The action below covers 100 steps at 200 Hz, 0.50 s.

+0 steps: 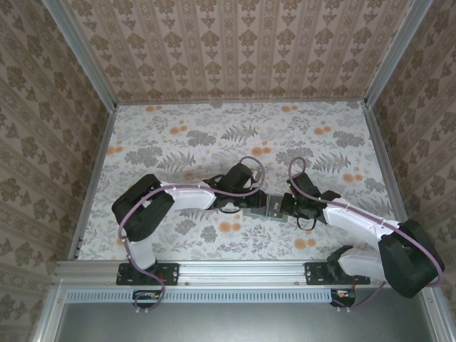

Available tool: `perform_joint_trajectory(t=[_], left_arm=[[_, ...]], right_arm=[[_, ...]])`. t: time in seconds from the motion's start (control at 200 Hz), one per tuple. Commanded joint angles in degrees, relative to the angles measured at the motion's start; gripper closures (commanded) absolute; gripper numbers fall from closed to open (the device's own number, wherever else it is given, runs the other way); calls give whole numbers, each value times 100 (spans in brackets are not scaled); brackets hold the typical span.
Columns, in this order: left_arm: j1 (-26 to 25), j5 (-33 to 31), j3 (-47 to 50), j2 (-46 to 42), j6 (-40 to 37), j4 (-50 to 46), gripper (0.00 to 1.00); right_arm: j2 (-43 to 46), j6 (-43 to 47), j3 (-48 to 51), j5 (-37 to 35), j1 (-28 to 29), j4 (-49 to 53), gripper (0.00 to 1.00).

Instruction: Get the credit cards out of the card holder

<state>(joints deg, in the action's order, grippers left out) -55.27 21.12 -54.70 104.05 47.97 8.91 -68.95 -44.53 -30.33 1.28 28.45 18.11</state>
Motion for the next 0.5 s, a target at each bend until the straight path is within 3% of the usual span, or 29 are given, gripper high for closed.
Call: perform_joint_trajectory(t=[0.0, 0.495], left_arm=[[-81, 76, -248, 150, 57, -91, 77], [-173, -14, -514, 502, 134, -362, 75]], right_arm=[[22, 24, 71, -205, 21, 29, 86], [-314, 50, 166, -74, 21, -222, 87]])
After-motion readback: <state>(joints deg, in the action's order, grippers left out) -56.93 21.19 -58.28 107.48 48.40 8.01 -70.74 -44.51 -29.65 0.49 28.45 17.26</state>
